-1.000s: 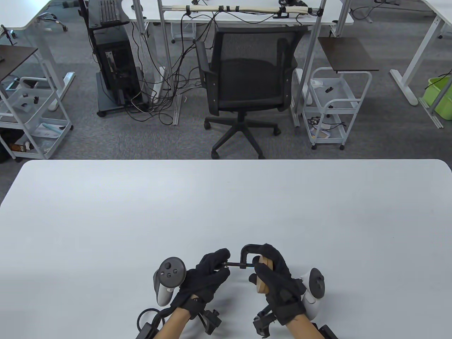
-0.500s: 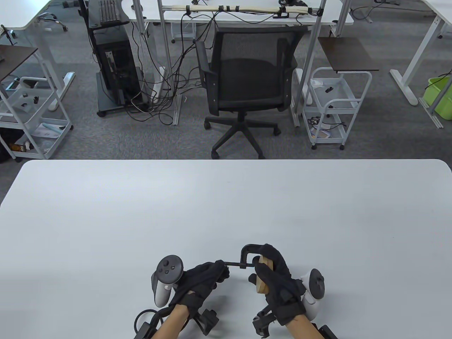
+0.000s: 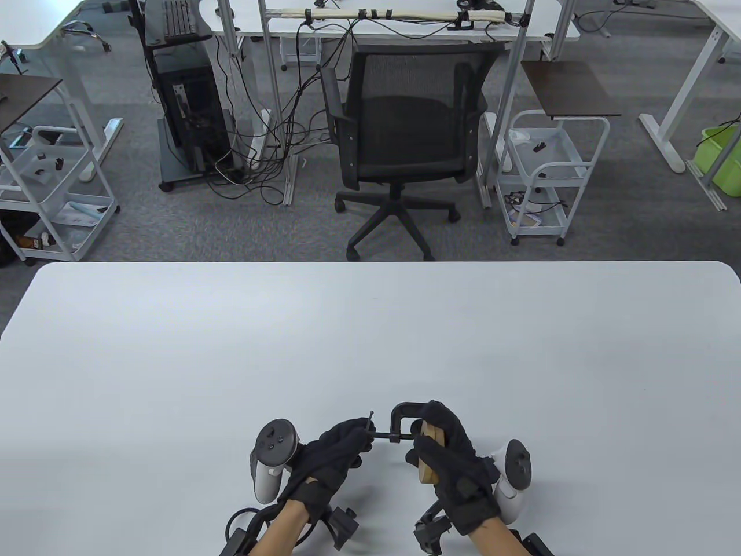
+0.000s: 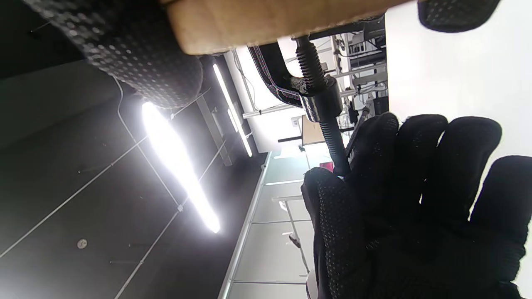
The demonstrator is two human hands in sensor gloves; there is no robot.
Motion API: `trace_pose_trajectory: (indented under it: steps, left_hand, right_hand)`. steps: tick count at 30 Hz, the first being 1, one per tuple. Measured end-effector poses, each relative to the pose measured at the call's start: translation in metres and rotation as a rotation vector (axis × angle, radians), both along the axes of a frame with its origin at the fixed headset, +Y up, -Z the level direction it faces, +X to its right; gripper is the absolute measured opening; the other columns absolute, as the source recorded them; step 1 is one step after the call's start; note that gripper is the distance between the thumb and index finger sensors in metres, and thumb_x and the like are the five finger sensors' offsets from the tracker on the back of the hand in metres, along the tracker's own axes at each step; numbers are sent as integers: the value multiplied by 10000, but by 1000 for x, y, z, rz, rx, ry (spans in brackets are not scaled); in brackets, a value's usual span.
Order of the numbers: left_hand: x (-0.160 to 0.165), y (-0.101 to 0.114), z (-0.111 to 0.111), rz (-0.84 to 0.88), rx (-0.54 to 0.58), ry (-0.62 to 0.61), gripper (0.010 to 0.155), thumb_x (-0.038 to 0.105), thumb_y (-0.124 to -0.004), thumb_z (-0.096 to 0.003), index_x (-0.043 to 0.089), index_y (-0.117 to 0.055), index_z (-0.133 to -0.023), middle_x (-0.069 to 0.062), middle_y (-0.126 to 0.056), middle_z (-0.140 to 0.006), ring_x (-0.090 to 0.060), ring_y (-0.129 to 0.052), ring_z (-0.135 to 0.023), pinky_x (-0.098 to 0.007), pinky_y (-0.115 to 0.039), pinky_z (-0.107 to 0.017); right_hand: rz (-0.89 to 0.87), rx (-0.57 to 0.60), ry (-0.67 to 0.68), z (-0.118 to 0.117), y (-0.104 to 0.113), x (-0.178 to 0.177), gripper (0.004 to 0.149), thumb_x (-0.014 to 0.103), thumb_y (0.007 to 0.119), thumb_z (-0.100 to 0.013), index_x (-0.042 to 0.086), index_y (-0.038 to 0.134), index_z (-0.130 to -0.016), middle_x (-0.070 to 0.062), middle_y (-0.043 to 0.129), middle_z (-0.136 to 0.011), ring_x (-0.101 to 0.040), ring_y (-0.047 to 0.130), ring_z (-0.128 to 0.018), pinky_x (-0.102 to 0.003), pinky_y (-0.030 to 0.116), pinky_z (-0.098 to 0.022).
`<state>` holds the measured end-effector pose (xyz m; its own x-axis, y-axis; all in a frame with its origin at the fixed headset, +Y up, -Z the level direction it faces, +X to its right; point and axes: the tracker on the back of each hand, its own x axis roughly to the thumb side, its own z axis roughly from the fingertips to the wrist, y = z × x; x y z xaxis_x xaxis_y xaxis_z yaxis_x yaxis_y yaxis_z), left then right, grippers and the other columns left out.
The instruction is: Screw the clamp shut
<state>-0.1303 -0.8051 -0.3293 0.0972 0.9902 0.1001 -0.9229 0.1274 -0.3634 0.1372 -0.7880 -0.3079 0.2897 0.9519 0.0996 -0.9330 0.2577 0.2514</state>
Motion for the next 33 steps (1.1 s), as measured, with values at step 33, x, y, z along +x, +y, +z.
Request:
trace_pose_trajectory:
  steps: [33]
  left_hand:
    - [-6, 16, 2, -24, 184, 60, 630, 404, -794, -526, 220, -558, -1080, -190, -542, -1102, -487, -575, -977, -627, -644, -628]
  right_hand:
    - [-28, -56, -15, 1, -3, -1, 689, 512, 900, -497, 233, 576, -1037, 56, 444, -1122, -532, 452, -934, -715, 612, -519]
